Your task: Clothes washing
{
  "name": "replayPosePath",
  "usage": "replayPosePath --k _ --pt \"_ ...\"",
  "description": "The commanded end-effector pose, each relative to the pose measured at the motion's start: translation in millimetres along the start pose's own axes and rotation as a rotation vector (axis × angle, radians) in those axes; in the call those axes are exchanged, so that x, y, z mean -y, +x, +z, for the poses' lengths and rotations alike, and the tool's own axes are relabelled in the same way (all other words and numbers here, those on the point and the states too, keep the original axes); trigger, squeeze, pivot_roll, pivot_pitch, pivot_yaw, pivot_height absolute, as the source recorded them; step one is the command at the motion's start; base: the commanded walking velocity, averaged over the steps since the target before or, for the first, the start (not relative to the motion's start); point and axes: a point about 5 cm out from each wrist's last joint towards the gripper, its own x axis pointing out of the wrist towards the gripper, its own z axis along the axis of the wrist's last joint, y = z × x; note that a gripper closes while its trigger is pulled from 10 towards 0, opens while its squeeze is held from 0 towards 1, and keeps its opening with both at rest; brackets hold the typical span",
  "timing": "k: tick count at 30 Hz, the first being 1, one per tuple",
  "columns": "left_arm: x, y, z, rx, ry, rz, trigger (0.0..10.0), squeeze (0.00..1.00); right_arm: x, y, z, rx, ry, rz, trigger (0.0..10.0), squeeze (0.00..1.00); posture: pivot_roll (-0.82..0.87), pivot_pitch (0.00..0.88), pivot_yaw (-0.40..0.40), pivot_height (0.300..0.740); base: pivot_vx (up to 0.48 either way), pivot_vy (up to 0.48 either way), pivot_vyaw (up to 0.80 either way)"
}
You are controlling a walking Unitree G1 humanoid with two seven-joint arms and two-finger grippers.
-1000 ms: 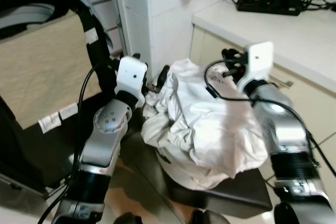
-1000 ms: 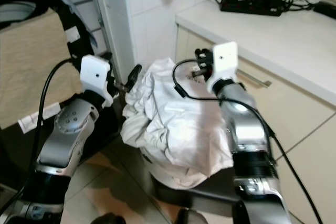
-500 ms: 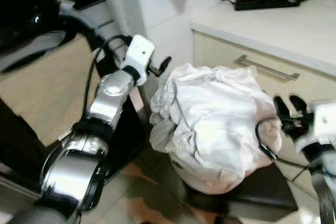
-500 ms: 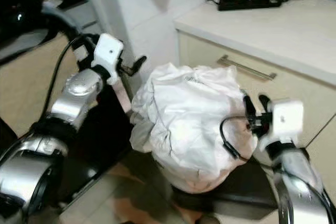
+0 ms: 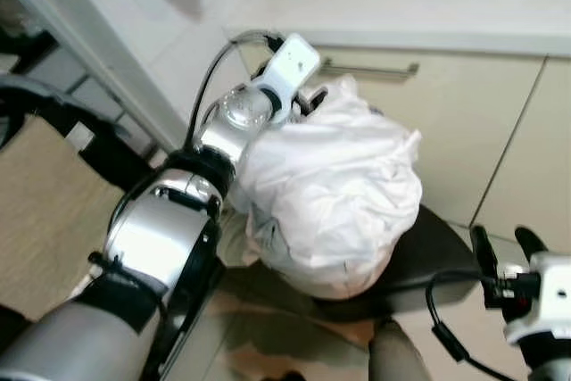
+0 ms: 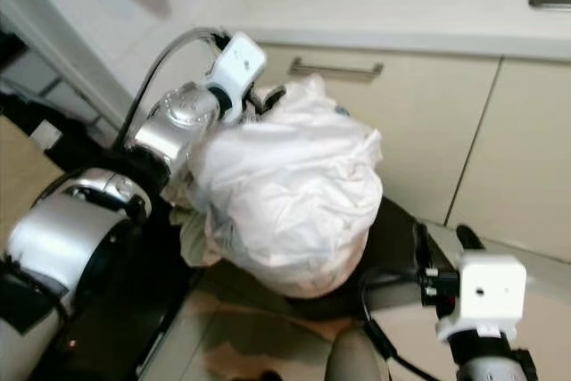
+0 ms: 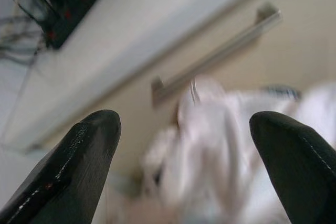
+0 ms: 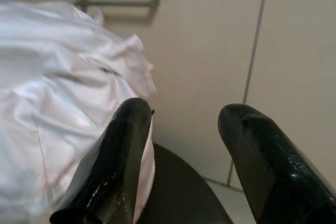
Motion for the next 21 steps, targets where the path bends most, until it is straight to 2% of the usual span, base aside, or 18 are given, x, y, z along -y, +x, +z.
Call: replayPosePath --k 1,2,3,4,6,8,9,10,11,14,18,21 --pt "-22.2 -7.1 -2.0 -0.012 -0.027 0.06 10.0 0.0 -4.3 -1.4 4.3 0.012 0.004 0.006 10.0 0.0 -0.58 0.182 0.336 0.731 0.0 0.0 0.0" --pt "-28.8 -8.3 3.8 0.008 -0.034 0.072 10.0 0.0 -3.8 -2.2 3.0 0.006 0.001 0.002 10.0 0.0 -0.58 0.176 0.334 0.731 0.0 0.0 0.0" --pt "-48.1 -13.9 16.2 0.059 -0.046 0.114 10.0 0.0 -4.3 -0.8 1.9 0.003 0.003 0.0 10.0 0.0 -0.57 0.164 0.329 0.731 0.0 0.0 0.0" --pt "-48.1 -13.9 16.2 0.059 -0.046 0.114 10.0 0.0 -4.3 -0.8 1.9 0.003 0.003 0.0 10.0 0.0 -0.57 0.164 0.329 0.731 0.0 0.0 0.0" --pt "-64.1 -20.3 21.0 0.062 -0.031 0.132 10.0 0.0 -5.6 5.0 1.3 0.006 0.004 0.012 10.0 0.0 -0.55 0.142 0.31 0.731 0.0 0.0 0.0" --pt "-68.2 -22.4 20.9 0.055 -0.023 0.132 10.0 0.0 -6.2 6.8 1.1 0.007 0.004 0.019 10.0 0.0 -0.55 0.142 0.31 0.731 0.0 0.0 0.0" --pt "-75.4 -26.9 17.3 0.014 0.016 0.124 10.0 0.0 -7.1 12.3 -0.4 0.006 0.002 0.042 10.0 0.0 -0.53 0.126 0.291 0.731 0.0 0.0 0.0" --pt "-75.4 -26.9 17.3 0.014 0.016 0.124 10.0 0.0 -7.1 12.3 -0.4 0.006 0.002 0.042 10.0 0.0 -0.53 0.126 0.291 0.731 0.0 0.0 0.0" --pt "-77.8 -31.1 4.7 -0.07 0.055 0.084 10.0 0.0 -9.2 18.6 -1.1 0.01 0.003 0.071 10.0 0.0 -0.52 0.119 0.284 0.731 0.0 0.0 0.0" --pt "-78.8 -35.0 -7.5 -0.143 0.096 0.056 10.0 0.0 -11.9 24.6 -0.5 0.018 0.001 0.1 10.0 0.0 -0.5 0.114 0.278 0.731 0.0 0.0 0.0" --pt "-83.4 -43.0 -24.4 -0.225 0.113 0.043 10.0 0.0 -14.4 32.3 0.2 0.029 0.002 0.123 10.0 0.0 -0.48 0.105 0.269 0.731 0.0 0.0 0.0" --pt "-90.3 -48.9 -29.2 -0.245 0.076 0.054 10.0 0.0 -16.5 35.9 -0.9 0.026 0.012 0.136 10.0 0.0 -0.48 0.103 0.267 0.731 0.0 0.0 0.0"
